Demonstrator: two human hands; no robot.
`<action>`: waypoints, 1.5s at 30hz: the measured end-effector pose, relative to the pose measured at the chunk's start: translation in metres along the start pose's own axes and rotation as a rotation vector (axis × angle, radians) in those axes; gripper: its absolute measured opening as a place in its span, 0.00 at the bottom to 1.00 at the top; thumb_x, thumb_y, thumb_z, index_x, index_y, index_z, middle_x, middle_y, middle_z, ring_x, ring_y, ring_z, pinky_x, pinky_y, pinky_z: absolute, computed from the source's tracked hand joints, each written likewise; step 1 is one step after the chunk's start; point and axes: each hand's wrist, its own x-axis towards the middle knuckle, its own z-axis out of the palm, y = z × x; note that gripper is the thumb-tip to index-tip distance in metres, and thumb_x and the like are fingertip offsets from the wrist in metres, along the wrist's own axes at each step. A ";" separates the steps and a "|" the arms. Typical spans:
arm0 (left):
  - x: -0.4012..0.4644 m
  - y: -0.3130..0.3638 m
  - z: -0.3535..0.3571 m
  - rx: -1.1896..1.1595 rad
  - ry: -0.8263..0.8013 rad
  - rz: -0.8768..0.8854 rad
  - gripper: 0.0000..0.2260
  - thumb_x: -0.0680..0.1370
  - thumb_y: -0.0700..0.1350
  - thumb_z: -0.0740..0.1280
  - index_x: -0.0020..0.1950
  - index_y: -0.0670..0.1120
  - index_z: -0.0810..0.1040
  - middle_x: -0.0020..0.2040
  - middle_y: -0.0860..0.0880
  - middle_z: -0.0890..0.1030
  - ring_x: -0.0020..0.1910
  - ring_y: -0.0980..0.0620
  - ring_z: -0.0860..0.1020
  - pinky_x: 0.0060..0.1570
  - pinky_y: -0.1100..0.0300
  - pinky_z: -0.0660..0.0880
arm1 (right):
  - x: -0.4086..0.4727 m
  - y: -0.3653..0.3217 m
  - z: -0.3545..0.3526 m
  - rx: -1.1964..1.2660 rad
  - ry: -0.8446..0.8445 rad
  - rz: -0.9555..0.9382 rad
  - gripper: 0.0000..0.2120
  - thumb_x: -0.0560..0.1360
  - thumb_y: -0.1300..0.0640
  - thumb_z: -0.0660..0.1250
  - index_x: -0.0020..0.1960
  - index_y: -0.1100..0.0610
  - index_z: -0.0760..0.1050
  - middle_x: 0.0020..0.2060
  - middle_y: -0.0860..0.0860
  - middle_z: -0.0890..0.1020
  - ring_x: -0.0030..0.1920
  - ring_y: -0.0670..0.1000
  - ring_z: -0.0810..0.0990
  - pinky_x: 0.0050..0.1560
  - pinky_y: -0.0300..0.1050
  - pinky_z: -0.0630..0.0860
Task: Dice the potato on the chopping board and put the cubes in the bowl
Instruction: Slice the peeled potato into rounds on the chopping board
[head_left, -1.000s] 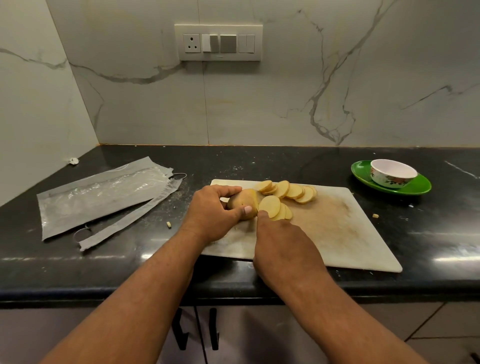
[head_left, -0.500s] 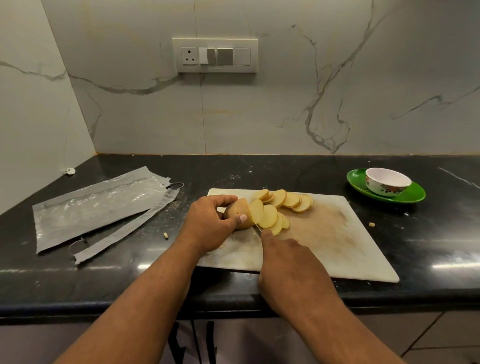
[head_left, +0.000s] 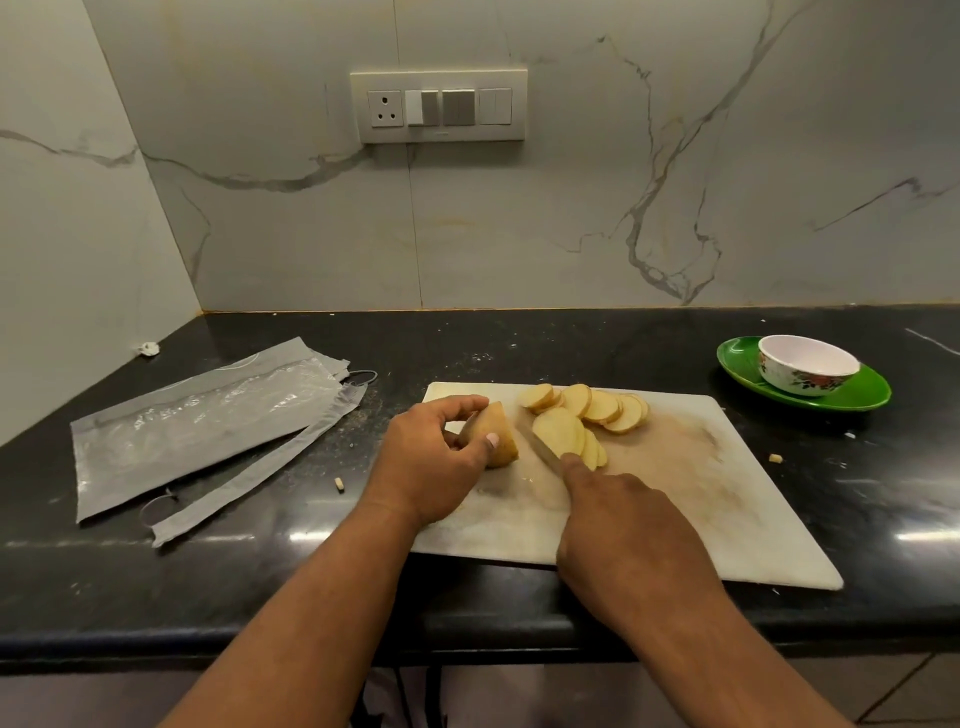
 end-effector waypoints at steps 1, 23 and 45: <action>0.000 0.000 0.000 0.020 -0.012 0.007 0.20 0.75 0.47 0.76 0.66 0.57 0.82 0.57 0.57 0.84 0.45 0.59 0.83 0.45 0.66 0.79 | -0.001 0.002 -0.001 0.004 0.002 0.012 0.30 0.80 0.56 0.58 0.79 0.47 0.54 0.61 0.52 0.76 0.54 0.52 0.77 0.51 0.45 0.74; -0.004 0.009 -0.004 0.031 -0.004 -0.027 0.23 0.73 0.52 0.79 0.68 0.54 0.82 0.62 0.53 0.84 0.48 0.56 0.84 0.51 0.59 0.82 | 0.007 -0.027 -0.013 -0.008 0.113 -0.002 0.33 0.80 0.56 0.59 0.81 0.45 0.49 0.57 0.50 0.78 0.41 0.48 0.68 0.30 0.35 0.58; -0.004 0.009 -0.006 0.023 -0.024 -0.032 0.23 0.73 0.52 0.79 0.68 0.54 0.82 0.65 0.52 0.83 0.50 0.55 0.84 0.52 0.60 0.81 | 0.004 -0.026 -0.004 -0.010 0.072 -0.020 0.35 0.81 0.54 0.62 0.81 0.45 0.45 0.61 0.49 0.77 0.48 0.47 0.73 0.45 0.39 0.72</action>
